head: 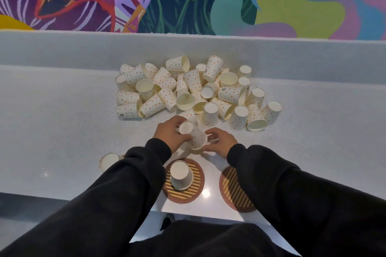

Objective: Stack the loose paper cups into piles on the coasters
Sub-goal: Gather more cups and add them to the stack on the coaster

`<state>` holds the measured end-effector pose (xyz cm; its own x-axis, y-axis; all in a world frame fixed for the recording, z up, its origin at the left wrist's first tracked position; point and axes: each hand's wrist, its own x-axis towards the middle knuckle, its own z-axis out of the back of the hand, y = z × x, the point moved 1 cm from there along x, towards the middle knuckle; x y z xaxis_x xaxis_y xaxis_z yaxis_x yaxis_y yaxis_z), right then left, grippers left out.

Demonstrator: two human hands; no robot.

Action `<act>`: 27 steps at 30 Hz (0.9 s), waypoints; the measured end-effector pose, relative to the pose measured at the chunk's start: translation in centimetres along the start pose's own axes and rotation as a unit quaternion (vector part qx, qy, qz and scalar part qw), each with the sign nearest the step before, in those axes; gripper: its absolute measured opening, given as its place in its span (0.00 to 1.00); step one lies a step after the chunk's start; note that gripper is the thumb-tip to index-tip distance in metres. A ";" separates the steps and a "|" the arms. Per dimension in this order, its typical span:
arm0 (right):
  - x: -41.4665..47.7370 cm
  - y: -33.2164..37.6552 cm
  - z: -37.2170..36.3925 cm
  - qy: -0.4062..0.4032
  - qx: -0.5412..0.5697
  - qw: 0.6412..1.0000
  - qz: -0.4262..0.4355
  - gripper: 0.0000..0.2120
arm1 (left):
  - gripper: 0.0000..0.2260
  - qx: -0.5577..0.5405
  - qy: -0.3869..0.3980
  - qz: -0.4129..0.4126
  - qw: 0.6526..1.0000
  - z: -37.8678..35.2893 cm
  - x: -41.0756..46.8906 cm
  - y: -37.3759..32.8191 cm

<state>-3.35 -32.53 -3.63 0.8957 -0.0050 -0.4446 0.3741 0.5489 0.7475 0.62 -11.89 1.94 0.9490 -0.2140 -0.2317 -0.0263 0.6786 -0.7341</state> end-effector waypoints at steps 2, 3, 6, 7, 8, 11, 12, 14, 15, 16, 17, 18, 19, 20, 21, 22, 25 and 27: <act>-0.2 0.5 0.0 -0.005 0.103 0.995 0.004 0.28 | 0.24 -0.082 -0.016 0.030 0.996 0.8 -0.5 0.4; -0.4 0.8 0.0 -0.011 0.144 0.989 0.016 0.27 | 0.23 -0.115 -0.022 0.039 0.992 1.1 -0.7 0.4; -1.2 2.2 0.1 -0.010 0.246 0.968 0.047 0.25 | 0.25 -0.177 -0.050 0.041 0.982 2.0 -1.7 0.3; -1.5 2.7 0.2 -0.008 0.273 0.960 0.052 0.24 | 0.26 -0.194 -0.058 0.037 0.979 2.3 -2.0 0.2; -1.7 3.2 0.3 -0.007 0.300 0.952 0.056 0.24 | 0.27 -0.207 -0.063 0.031 0.976 2.6 -2.5 -0.1; -2.3 4.7 0.6 0.011 0.370 0.927 0.061 0.22 | 0.26 -0.191 -0.078 0.002 0.978 3.2 -3.9 -0.7; -2.5 5.1 0.7 0.023 0.374 0.925 0.067 0.22 | 0.26 -0.188 -0.083 -0.004 0.979 3.3 -4.5 -0.8; -3.0 5.8 1.0 0.055 0.362 0.927 0.082 0.23 | 0.26 -0.208 -0.090 -0.016 0.974 3.7 -5.9 -0.9; -3.4 6.0 1.2 0.069 0.344 0.932 0.090 0.23 | 0.26 -0.223 -0.094 -0.021 0.970 3.9 -6.7 -0.8; -3.7 6.2 1.2 0.078 0.316 0.940 0.102 0.22 | 0.26 -0.233 -0.097 -0.026 0.967 4.1 -7.6 -0.7; -4.0 6.2 1.0 0.083 0.285 0.948 0.118 0.22 | 0.26 -0.233 -0.100 -0.033 0.967 4.3 -8.4 -0.6; -4.4 6.2 0.8 0.086 0.259 0.953 0.135 0.21 | 0.26 -0.221 -0.102 -0.038 0.969 4.5 -9.3 -0.3; -4.7 6.1 0.5 0.091 0.241 0.955 0.150 0.21 | 0.25 -0.203 -0.102 -0.045 0.973 4.6 -10.0 -0.1; -4.9 5.9 0.3 0.094 0.229 0.956 0.160 0.20 | 0.25 -0.183 -0.101 -0.052 0.976 4.7 -10.6 0.1; -5.1 5.8 0.0 0.097 0.218 0.957 0.167 0.20 | 0.25 -0.163 -0.099 -0.060 0.980 4.8 -11.2 0.3; -5.4 5.6 -0.2 0.099 0.204 0.959 0.170 0.20 | 0.26 -0.144 -0.097 -0.066 0.983 4.9 -11.6 0.4; -6.0 4.7 -0.8 0.102 0.163 0.965 0.179 0.19 | 0.25 -0.095 -0.082 -0.072 0.990 4.4 -12.5 0.8; -6.2 4.0 -1.3 0.099 0.143 0.968 0.183 0.19 | 0.24 -0.071 -0.073 -0.080 0.992 3.9 -12.8 1.0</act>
<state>-7.73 -29.20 1.52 0.9278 0.3222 -0.1882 0.1161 0.2300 0.9662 -10.34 -5.71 6.64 0.9796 -0.2004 -0.0174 0.0949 0.5366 -0.8385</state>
